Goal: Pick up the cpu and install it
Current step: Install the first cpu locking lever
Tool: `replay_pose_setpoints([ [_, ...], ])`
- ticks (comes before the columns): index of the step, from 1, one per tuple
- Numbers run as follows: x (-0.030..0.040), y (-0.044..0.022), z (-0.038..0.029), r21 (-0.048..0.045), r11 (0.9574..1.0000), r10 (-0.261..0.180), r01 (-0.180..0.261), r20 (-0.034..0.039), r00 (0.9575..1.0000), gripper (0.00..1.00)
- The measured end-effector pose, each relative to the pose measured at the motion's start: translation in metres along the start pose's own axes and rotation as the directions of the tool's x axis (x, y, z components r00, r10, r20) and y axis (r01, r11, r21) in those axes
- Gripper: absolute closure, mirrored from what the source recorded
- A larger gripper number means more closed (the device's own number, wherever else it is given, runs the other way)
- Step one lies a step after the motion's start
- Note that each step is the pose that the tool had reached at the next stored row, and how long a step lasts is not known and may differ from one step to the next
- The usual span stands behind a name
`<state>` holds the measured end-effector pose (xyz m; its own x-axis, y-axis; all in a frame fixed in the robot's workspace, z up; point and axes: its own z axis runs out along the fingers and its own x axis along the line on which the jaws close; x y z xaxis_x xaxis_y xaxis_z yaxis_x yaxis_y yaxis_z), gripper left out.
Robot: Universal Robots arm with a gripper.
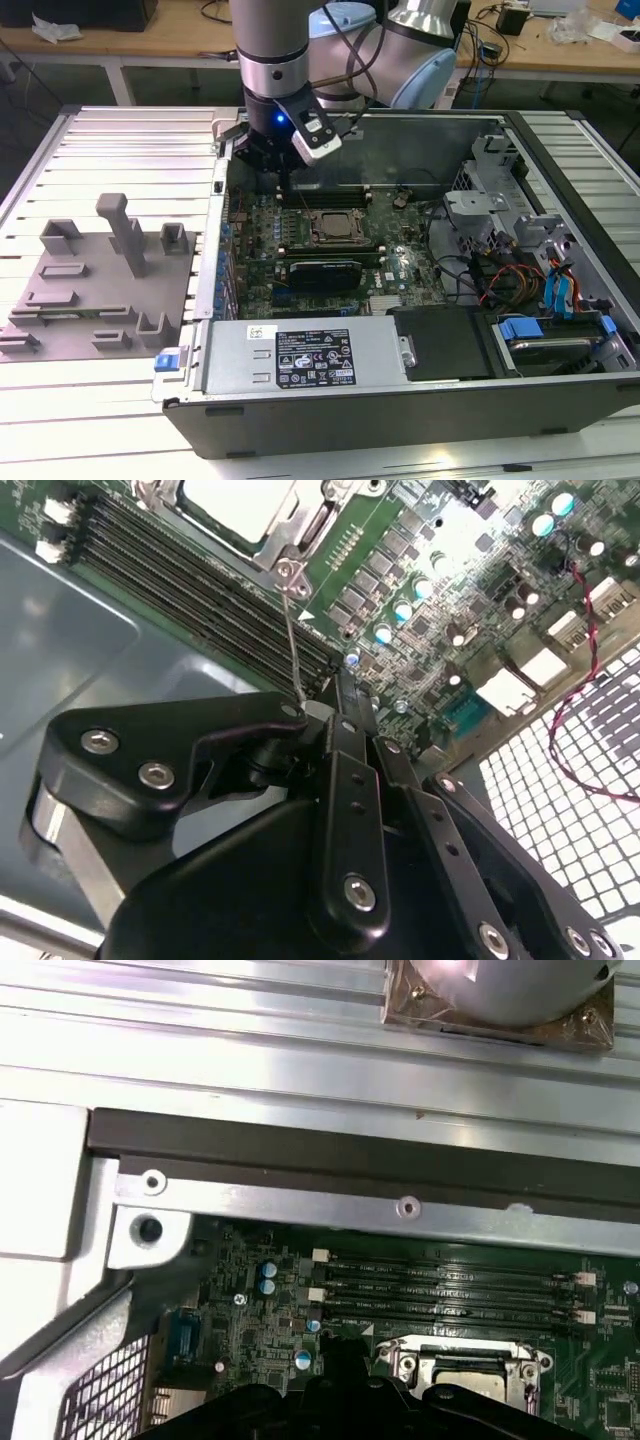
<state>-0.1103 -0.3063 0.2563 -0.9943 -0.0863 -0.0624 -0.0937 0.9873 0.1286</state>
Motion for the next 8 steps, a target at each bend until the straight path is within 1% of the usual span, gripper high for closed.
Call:
replay_pose_setpoints([
  [1, -0.0017, -0.0004, 0.0, -0.0001, 1.0, 0.0, 0.0, -0.0005, 1.0, 0.89],
  [3, -0.0074, -0.0019, 0.0002, -0.0002, 1.0, 0.0, 0.0, -0.0022, 1.0, 0.89],
  [6, -0.0194, -0.0052, 0.0005, -0.0005, 1.0, 0.001, -0.001, -0.0062, 1.0, 0.89],
  [8, -0.0249, -0.0071, 0.0006, -0.0007, 1.0, 0.001, -0.001, -0.008, 1.0, 0.89],
])
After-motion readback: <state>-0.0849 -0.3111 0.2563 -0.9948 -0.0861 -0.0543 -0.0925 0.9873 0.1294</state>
